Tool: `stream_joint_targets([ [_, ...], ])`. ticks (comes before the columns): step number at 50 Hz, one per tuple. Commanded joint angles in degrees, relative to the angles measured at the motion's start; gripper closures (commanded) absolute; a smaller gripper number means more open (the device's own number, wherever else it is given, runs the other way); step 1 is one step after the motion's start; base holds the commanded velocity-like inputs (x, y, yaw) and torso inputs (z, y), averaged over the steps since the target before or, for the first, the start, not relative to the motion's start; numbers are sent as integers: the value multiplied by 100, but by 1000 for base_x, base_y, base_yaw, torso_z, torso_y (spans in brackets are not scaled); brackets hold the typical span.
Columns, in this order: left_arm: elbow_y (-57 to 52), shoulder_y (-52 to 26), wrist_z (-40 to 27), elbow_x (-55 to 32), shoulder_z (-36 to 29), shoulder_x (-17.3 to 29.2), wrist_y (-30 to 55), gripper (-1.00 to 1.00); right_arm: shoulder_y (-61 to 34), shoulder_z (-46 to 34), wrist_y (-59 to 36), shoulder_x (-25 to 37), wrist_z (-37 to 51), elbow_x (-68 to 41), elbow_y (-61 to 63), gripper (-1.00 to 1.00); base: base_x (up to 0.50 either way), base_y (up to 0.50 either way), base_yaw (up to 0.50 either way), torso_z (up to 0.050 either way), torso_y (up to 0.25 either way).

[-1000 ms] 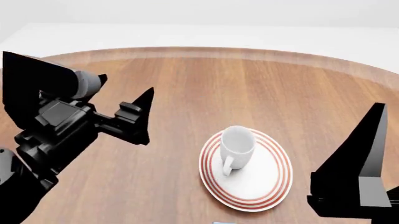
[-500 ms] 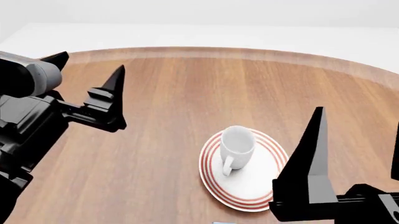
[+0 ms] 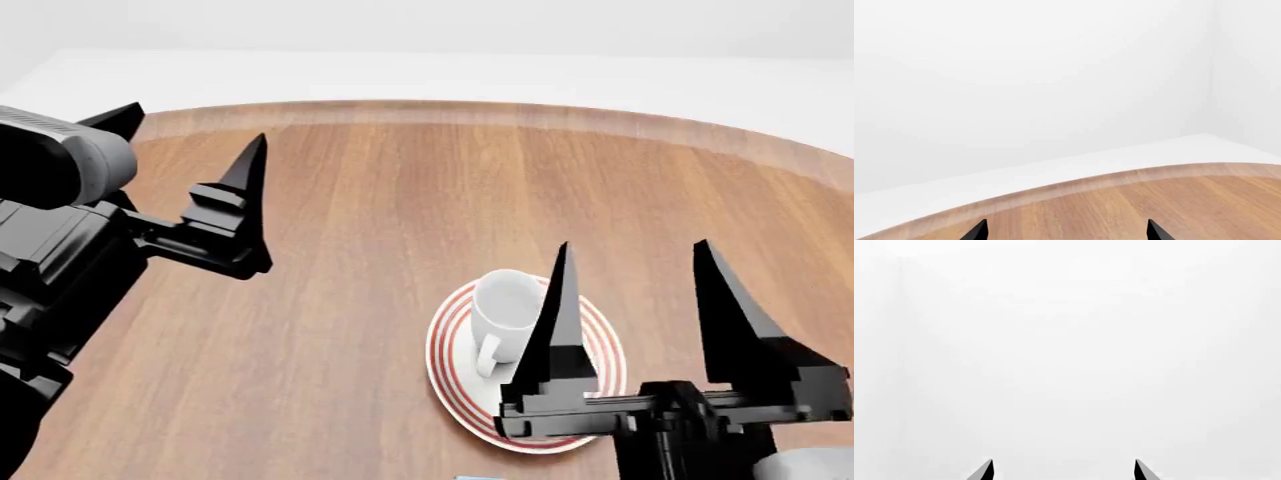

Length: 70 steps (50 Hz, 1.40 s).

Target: Pick up the white mug and put it on the plate, and put the chocolate pudding to the right of the plate.

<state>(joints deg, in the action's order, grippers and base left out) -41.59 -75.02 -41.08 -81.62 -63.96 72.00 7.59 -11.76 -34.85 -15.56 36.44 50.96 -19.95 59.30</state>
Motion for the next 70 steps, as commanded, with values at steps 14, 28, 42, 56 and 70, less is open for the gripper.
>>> stream_joint_targets([
  [14,79,28,135,49,160,-169,-36,-100,-1987,-1458,-1314,386,2661,-2204,38,-100,0,0,0,0,0],
  [28,94,21,135,13,169,-221,11,-100,-2380,-1268,-1555,90,3082,-3718,-265,-100,0,0,0,0,0],
  [42,111,50,138,-13,169,-262,25,-100,-2570,-1200,-1690,-179,3559,-4856,-370,-100,0,0,0,0,0],
  [56,103,23,121,-56,185,-319,87,-100,-1814,558,-3409,-1225,3902,-6159,-161,-100,0,0,0,0,0],
  [70,71,43,113,-49,207,-335,75,-100,-1154,2266,-5724,-2755,3903,-6955,-31,-100,0,0,0,0,0],
])
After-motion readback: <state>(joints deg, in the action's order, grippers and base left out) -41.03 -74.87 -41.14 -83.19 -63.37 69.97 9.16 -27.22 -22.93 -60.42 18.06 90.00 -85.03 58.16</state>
